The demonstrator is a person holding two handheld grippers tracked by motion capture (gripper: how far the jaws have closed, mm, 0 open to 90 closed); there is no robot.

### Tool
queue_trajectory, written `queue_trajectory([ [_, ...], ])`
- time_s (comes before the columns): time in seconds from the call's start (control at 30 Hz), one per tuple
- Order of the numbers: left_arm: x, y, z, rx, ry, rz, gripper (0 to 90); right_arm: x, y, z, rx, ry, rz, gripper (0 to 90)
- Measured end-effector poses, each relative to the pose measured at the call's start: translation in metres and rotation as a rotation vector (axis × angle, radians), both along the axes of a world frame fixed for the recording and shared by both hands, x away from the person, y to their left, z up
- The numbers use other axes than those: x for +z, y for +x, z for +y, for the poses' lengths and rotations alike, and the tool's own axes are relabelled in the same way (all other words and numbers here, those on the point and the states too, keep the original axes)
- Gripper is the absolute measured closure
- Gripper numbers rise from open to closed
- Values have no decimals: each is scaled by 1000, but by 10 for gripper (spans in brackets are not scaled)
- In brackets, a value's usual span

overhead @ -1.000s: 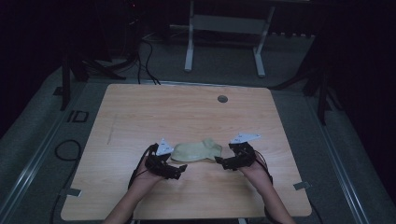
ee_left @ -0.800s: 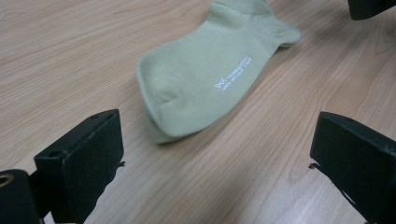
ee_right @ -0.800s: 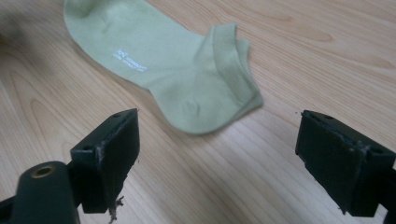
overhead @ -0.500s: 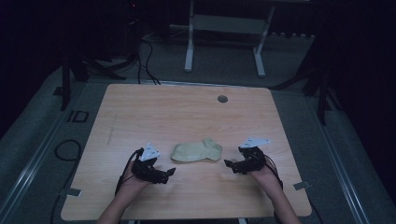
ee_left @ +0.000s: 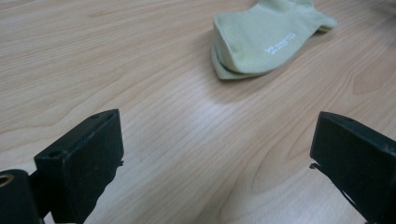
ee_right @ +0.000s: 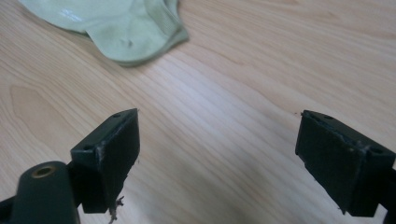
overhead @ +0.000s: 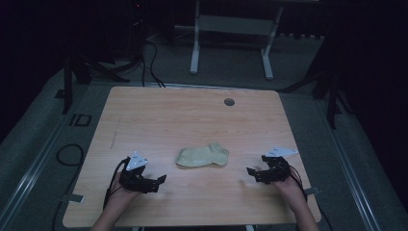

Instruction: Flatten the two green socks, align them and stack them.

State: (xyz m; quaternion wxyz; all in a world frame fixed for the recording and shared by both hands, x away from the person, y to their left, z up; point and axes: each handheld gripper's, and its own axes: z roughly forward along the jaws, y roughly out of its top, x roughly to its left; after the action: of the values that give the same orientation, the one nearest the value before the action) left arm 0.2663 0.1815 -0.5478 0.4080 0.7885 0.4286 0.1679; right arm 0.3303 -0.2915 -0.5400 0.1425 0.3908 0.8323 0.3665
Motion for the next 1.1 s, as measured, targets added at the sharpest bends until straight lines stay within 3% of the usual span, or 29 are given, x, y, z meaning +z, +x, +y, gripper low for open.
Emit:
queue_trajectory([
  [0.07, -1, -3, 5, 9, 5, 1, 29, -1, -2, -6, -5, -10, 4, 138],
  [0.23, -2, -8, 22, 50, -45, 6, 28, -4, -9, -21, -28, -14, -9, 139],
  [0.5, -9, -19, 45, 128, -38, 6, 28, -7, -22, -42, -96, -4, -18, 139],
  [0.6, -12, -26, 52, 122, -58, 9, 29, -9, -25, -50, -120, -3, -19, 139],
  [0.9, -14, -44, 75, 210, -55, -21, 29, -16, -36, -65, -184, -11, -9, 139],
  [1.1, -16, -55, 87, 296, -23, -39, 30, -17, -46, -71, -227, 7, -26, 139],
])
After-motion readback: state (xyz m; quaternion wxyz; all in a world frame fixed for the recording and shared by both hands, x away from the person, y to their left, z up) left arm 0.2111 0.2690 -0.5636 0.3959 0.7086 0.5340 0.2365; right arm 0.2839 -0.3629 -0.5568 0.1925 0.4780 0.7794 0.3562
